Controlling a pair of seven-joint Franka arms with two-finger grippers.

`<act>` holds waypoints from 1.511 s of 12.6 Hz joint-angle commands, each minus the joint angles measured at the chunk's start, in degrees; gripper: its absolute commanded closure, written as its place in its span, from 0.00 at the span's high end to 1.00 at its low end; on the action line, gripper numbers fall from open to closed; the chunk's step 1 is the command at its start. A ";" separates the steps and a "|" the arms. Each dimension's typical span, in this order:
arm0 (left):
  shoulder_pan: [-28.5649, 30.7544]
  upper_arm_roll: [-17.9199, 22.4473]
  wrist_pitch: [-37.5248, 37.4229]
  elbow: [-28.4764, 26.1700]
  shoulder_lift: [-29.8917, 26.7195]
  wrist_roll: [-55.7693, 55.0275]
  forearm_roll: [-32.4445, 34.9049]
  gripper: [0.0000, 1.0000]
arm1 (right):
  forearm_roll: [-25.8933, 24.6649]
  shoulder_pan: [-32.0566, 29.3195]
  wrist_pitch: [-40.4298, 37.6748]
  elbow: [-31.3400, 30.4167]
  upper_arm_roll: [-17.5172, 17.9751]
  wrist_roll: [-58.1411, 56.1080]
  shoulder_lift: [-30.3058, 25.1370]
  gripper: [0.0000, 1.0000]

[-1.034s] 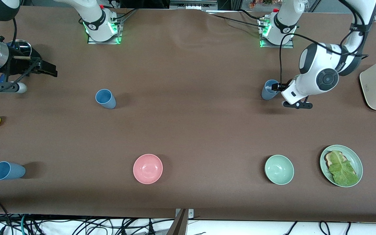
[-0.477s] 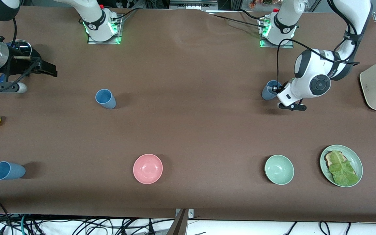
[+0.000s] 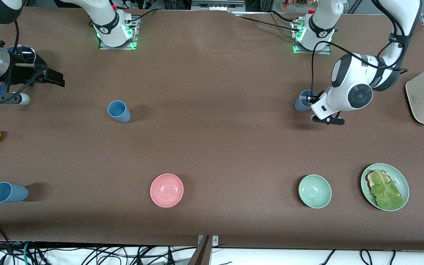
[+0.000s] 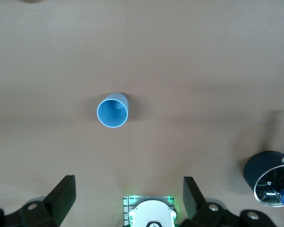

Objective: Stack blue cups with both arms
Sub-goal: 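Lift the blue cup with the left gripper and carry it mid-table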

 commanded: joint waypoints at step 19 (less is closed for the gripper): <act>-20.52 -7.05 5.96 22.05 19.87 -29.54 -3.88 0.97 | -0.38 -0.19 0.22 -0.51 0.25 -0.69 -0.49 1.00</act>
